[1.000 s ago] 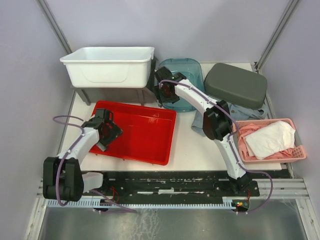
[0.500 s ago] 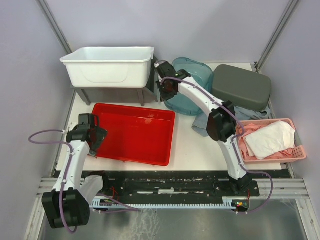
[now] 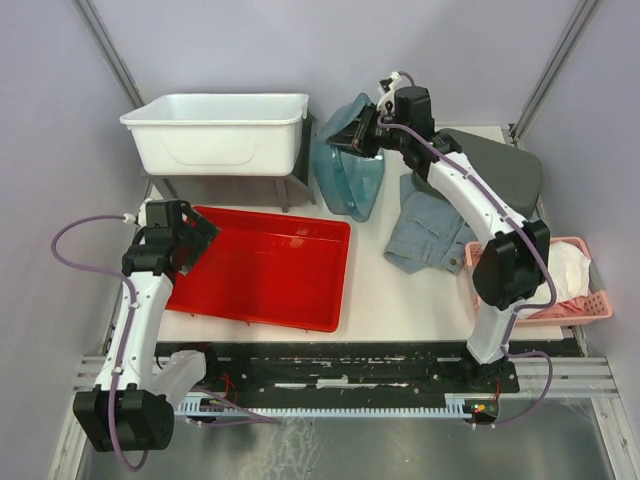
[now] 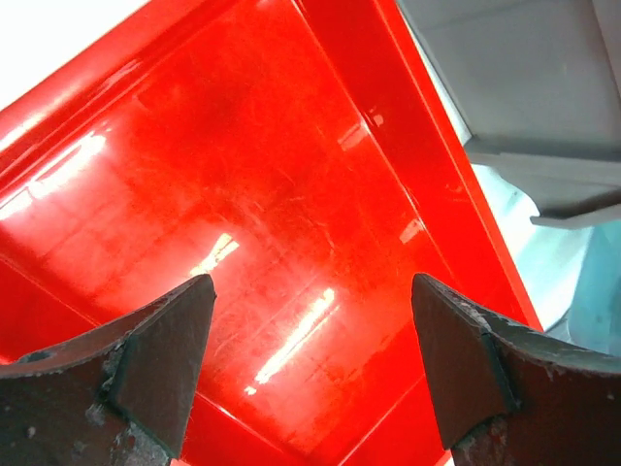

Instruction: Turn the large container upside down

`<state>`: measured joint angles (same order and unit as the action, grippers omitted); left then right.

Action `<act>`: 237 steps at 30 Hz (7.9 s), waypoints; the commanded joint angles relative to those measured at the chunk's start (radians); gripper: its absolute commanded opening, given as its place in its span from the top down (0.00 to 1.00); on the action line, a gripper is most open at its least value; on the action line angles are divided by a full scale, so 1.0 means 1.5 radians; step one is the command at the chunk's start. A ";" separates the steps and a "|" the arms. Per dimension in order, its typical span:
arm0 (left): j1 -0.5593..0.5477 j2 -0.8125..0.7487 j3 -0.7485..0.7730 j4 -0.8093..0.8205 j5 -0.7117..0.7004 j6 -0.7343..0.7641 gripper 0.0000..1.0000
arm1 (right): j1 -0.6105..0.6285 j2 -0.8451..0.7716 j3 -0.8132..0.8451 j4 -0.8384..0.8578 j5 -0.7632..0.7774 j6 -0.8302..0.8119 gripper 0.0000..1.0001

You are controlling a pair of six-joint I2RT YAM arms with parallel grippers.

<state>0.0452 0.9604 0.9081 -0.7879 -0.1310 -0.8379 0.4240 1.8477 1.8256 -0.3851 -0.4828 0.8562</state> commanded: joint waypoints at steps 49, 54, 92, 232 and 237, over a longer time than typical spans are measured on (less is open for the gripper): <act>-0.048 0.026 0.065 0.066 0.081 0.065 0.11 | -0.208 -0.181 -0.327 -0.226 0.154 -0.105 0.01; -0.050 0.027 0.068 0.066 0.083 0.067 0.11 | -0.206 -0.188 -0.322 -0.276 0.187 -0.157 0.01; -0.079 0.030 0.129 0.021 0.057 0.098 0.11 | -0.023 0.208 -0.030 -0.129 0.328 -0.077 0.77; -0.187 0.120 0.537 -0.103 0.054 0.059 0.01 | 0.453 -0.191 -0.116 -0.389 -0.020 -0.597 0.98; -0.187 0.107 0.600 -0.018 0.085 0.037 0.01 | 0.364 -0.139 -0.006 -0.419 -0.261 -0.456 0.98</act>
<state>-0.2333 1.1397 1.7359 -0.9443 -0.0723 -0.7506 1.0500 1.5963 1.6821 -0.9779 -0.5404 0.0067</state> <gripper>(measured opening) 0.993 0.257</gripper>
